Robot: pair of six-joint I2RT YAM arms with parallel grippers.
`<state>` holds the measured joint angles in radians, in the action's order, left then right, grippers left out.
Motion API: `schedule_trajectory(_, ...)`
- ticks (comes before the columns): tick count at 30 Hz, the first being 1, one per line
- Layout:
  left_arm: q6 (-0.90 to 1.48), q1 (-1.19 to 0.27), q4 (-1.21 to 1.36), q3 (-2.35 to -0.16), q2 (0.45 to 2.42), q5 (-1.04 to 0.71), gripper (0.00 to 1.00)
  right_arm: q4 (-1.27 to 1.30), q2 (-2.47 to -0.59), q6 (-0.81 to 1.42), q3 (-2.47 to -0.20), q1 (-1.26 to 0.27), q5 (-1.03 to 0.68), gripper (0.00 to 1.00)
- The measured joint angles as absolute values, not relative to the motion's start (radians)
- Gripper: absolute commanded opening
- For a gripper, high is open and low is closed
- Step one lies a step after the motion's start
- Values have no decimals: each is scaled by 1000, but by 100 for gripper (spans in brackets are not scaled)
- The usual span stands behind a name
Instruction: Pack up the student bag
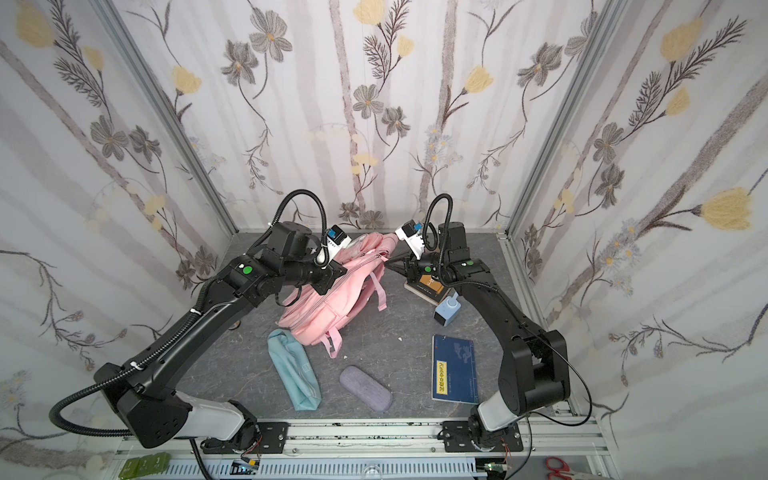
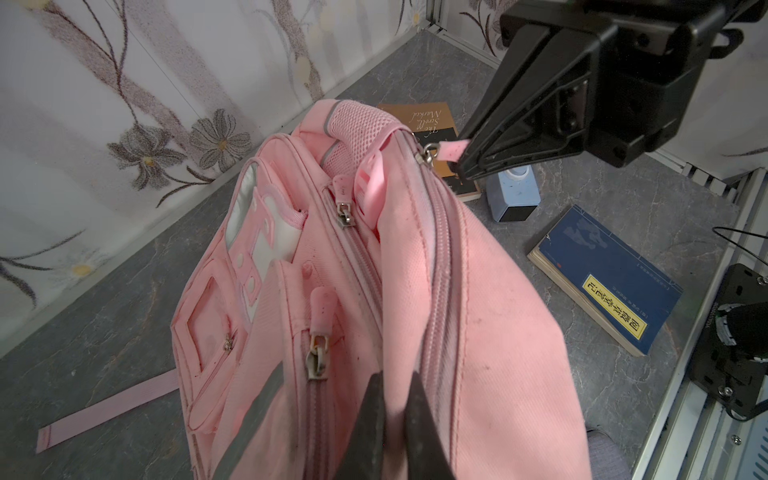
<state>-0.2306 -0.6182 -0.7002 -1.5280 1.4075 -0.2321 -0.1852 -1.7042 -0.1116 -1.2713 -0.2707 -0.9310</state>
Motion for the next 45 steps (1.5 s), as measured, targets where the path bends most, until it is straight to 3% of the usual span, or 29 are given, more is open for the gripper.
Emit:
schedule_trajectory(4,-220,-618,-700,-1527,1405,-232,0,-226,-1723,-96,-1285,-266,-825,0)
schedule_trajectory(11,-191,-618,-699,-1538,1418,-233,0,-253,-1710,-66,-1295,-275,-783,0)
schedule_trajectory(28,-78,-636,-724,-1659,1526,-236,0,-219,-1541,-54,-1261,-420,-801,0)
schedule_trajectory(45,166,-640,-940,-2016,1733,-192,0,-230,-1489,12,-1272,-489,-535,0)
